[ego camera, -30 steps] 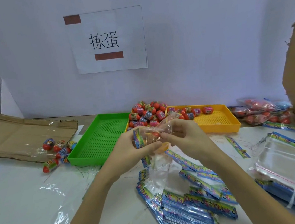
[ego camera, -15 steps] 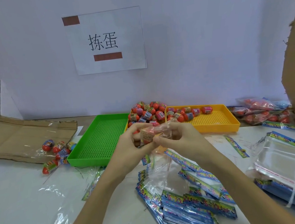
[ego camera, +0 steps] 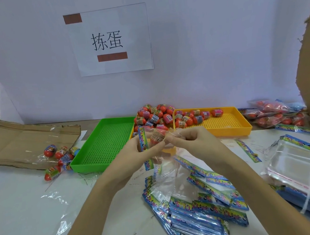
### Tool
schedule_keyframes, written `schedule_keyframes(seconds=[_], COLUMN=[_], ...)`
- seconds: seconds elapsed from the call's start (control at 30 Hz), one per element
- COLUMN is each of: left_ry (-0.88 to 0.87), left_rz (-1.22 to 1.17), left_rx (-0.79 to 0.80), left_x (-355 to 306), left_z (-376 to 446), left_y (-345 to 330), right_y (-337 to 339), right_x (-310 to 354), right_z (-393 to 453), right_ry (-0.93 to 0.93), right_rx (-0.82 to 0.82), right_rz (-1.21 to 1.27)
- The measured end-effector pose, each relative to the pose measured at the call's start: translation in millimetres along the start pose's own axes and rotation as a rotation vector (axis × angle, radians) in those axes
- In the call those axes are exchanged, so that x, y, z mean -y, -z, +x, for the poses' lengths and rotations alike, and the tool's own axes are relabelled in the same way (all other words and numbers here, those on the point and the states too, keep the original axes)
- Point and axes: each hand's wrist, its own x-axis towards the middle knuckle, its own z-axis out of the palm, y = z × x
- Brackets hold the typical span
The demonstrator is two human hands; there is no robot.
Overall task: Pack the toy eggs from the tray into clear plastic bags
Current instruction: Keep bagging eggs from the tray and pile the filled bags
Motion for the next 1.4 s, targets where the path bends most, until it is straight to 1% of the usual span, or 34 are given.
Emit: schedule_keyframes(seconds=[0.13,0.2,0.3,0.37,0.43,0.5,0.6,0.67,0.8,0.87,0.9,0.93,1.07,1.17,1.27,1.33,1.4], left_ry=[0.039,0.022,-0.012,-0.018,-0.009,-0.006,-0.026,-0.044,-0.042,-0.109,-0.135,-0.135,-0.079,-0.054,-0.019,-0.024,-0.048], left_rz=[0.019,-0.087,-0.327,-0.394,-0.415,-0.386,-0.293,-0.22,-0.062,0.148,0.227,0.254,0.183,0.202,0.224,0.19,0.132], left_rx=[-0.157,-0.208,-0.211,-0.174,-0.159,-0.174,-0.185,-0.19,-0.199,-0.221,-0.214,-0.192,-0.032,0.006,-0.055,-0.137,-0.23], left_x=[6.5,7.9,6.1,6.4,6.6,6.1,4.3,4.5,3.9,4.3,5.1,5.3,3.6,7.3,10.2,9.7,9.5], left_z=[3.4,4.5,6.5,8.3,8.3,7.4,4.6,4.3,3.2,2.3,1.7,1.2,0.2,2.1,3.2,4.2,5.3], left_y=[-3.3,-1.4,1.1,1.1,1.1,1.8,1.9,1.3,-0.5,3.9,6.0,7.3,1.8,1.8,6.1,9.4,12.3], right_y=[3.3,5.0,5.1,4.4,3.8,3.2,2.9,3.4,4.2,5.0,5.4,5.2,1.1,-4.2,-10.0,-12.8,-12.3], right_x=[1.8,2.4,1.5,1.0,0.4,0.1,2.8,3.7,-0.6,-3.2,-3.3,-3.1,-4.8,-5.7,-2.5,1.3,3.1], right_z=[-0.8,-1.6,0.9,2.3,1.7,0.7,0.0,0.1,1.0,3.2,4.0,4.4,5.6,4.4,1.9,0.7,1.9], right_ry=[-0.057,-0.044,-0.027,-0.028,-0.017,-0.019,-0.06,-0.069,-0.033,-0.013,0.004,0.028,0.143,0.241,0.41,0.513,0.575], right_rx=[0.054,0.083,0.023,-0.021,-0.022,-0.006,0.051,0.064,0.0,-0.046,-0.061,-0.066,-0.068,-0.11,-0.165,-0.253,-0.358], right_rz=[0.003,-0.013,-0.022,-0.015,-0.019,0.011,0.129,0.154,0.038,-0.07,-0.137,-0.206,-0.445,-0.525,-0.47,-0.407,-0.336])
